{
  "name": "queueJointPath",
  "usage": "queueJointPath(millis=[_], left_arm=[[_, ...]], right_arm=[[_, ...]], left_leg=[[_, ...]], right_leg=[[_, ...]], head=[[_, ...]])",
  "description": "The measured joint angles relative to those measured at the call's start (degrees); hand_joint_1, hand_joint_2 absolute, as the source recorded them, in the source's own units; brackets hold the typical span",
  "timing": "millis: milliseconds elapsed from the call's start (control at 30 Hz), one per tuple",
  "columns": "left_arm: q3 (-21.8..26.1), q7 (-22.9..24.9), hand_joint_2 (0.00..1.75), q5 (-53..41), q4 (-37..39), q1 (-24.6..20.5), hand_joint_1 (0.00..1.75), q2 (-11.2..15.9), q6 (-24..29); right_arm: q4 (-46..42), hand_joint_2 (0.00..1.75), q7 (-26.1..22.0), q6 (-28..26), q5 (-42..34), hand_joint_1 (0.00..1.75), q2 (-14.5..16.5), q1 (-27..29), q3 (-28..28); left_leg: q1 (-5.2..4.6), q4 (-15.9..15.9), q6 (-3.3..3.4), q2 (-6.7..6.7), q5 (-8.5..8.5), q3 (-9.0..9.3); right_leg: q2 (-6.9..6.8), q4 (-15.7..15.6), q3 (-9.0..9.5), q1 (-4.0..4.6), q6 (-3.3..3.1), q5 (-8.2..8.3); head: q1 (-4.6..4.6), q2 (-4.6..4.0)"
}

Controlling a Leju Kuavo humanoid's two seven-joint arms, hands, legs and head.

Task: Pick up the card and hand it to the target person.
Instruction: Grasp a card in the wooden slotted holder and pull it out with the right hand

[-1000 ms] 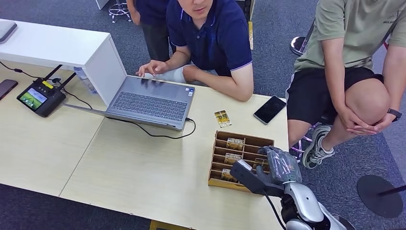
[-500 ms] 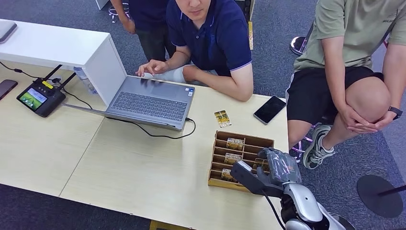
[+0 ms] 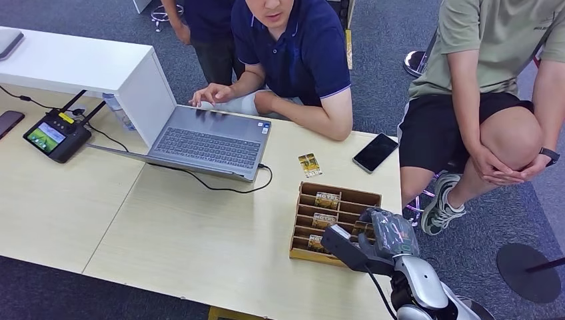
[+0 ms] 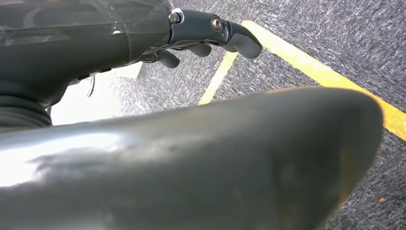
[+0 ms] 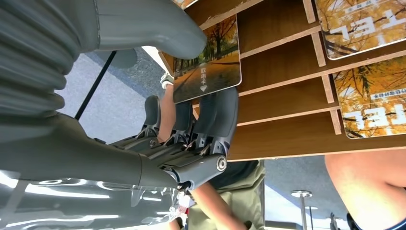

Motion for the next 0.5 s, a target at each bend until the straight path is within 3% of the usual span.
queueJointPath(millis=[133, 500], left_arm=[[-0.2, 0.0, 0.0, 0.0, 0.0, 0.0, 0.0, 0.0, 0.0], [-0.4, 0.0, 0.0, 0.5, 0.0, 0.0, 0.0, 0.0, 0.0]], right_arm=[[0.0, 1.75, 0.0, 0.1, 0.0, 1.29, 0.0, 0.0, 0.0], [0.0, 1.75, 0.0, 0.9, 0.4, 1.35, 0.0, 0.1, 0.0]], left_leg=[[0.0, 0.0, 0.0, 0.0, 0.0, 0.0], [0.0, 0.0, 0.0, 0.0, 0.0, 0.01]], right_leg=[[0.0, 0.0, 0.0, 0.0, 0.0, 0.0], [0.0, 0.0, 0.01, 0.0, 0.0, 0.0]], head=[[0.0, 0.0], [0.01, 0.0]])
